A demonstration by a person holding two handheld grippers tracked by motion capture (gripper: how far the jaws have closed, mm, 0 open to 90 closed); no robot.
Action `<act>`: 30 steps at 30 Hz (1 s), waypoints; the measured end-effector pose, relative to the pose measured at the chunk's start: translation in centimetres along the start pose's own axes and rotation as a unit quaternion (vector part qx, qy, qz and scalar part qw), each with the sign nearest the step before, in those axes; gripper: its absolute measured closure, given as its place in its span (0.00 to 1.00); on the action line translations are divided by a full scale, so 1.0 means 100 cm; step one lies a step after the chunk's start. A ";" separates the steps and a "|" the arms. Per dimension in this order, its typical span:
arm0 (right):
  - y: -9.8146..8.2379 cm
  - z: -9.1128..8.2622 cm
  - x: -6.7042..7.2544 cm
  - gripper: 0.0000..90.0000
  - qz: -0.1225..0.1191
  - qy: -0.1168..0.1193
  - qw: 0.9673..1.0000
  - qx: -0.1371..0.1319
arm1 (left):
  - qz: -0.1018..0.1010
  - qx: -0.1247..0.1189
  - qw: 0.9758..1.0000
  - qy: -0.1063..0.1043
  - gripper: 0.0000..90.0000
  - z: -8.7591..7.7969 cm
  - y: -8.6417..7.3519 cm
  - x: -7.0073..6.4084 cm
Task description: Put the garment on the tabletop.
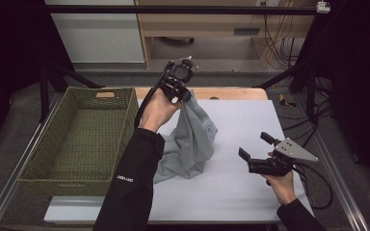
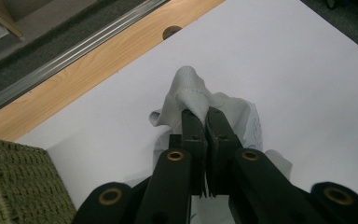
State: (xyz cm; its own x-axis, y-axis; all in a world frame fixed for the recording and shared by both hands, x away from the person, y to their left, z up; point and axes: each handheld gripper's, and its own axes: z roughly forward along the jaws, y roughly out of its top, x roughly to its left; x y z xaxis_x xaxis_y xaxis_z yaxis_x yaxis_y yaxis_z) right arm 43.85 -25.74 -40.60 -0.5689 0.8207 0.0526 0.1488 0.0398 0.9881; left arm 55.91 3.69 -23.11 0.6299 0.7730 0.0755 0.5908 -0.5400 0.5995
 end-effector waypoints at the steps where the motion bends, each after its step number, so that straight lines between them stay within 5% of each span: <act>1: -0.002 -0.001 -0.001 0.01 -0.002 0.000 1.000 0.000 | -0.001 -0.004 1.000 -0.002 0.96 0.003 -0.002 -0.003; 14: -0.017 -0.010 -0.008 0.01 0.005 -0.003 1.000 0.004 | 0.019 -0.025 0.998 -0.049 0.96 0.045 -0.039 -0.026; 27: -0.020 -0.014 -0.010 0.01 0.013 -0.004 1.000 0.004 | 0.015 -0.030 0.997 -0.064 0.94 0.078 -0.076 -0.034; 30: -0.020 -0.014 -0.011 0.01 0.012 -0.002 1.000 0.004 | 0.019 -0.029 0.997 -0.070 0.88 0.085 -0.082 -0.036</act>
State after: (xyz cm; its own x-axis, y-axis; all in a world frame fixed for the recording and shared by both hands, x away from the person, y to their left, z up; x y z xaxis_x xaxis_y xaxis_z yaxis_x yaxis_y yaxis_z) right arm 43.03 -27.48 -42.44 -0.5614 0.8241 0.0752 0.1687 0.0250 0.9853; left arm 53.06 2.49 -35.07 0.7183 0.6957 -0.0107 0.5369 -0.5445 0.6444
